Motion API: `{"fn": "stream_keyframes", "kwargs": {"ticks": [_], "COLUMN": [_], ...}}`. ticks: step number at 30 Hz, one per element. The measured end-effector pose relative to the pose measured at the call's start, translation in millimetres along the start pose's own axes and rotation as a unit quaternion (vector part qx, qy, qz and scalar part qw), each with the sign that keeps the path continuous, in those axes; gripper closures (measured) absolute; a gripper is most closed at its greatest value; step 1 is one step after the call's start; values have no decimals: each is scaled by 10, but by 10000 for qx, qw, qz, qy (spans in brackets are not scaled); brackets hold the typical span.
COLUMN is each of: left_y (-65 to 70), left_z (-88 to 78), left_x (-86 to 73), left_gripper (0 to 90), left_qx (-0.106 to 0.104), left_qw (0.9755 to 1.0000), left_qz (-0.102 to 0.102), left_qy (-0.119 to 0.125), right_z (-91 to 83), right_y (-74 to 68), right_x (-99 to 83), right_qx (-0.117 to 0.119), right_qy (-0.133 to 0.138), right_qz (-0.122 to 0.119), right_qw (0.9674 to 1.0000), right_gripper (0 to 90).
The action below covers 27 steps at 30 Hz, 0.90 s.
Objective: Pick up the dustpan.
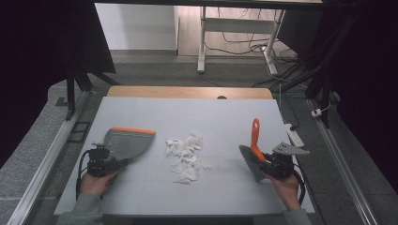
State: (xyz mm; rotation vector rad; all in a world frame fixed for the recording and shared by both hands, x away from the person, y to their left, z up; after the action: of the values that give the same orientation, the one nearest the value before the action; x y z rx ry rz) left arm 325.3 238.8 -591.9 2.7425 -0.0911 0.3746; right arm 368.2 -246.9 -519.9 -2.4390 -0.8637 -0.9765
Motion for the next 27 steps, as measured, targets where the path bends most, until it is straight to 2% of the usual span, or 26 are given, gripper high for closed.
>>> {"fn": "stream_keyframes", "kwargs": {"ticks": [14,24,25,27], "left_y": [-48,-40,-31,-24], "left_z": [-79,-212,-237,-253], "left_x": [13,31,32,32], "left_gripper": [612,612,613,613], "left_qx": [35,0,-27,-39], "left_qw": [9999,9981,9974,9969], "left_qz": [57,345,444,500], "left_qy": [144,510,562,609], "right_z": [-4,-26,-28,-34], "right_y": [5,14,16,15], "right_x": [-1,6,8,11], "right_qx": [0,-13,-22,-32], "right_qy": [12,54,62,72], "right_qz": [3,24,17,16], "right_qw": [10000,10000,10000,10000], "right_gripper": [699,699,699,699]}}
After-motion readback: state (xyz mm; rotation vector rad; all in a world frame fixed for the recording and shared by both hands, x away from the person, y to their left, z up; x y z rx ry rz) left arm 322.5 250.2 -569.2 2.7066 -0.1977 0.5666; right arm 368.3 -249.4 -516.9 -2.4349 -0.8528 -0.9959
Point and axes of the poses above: each handheld gripper's, and its own axes: z roughly forward along the jaws, x roughly out of its top, y roughly to its right, the point moved 8 cm from there along z, roughly forward along the jaws, and after that the axes turned 14 degrees about -y, right-handed, at the moved point
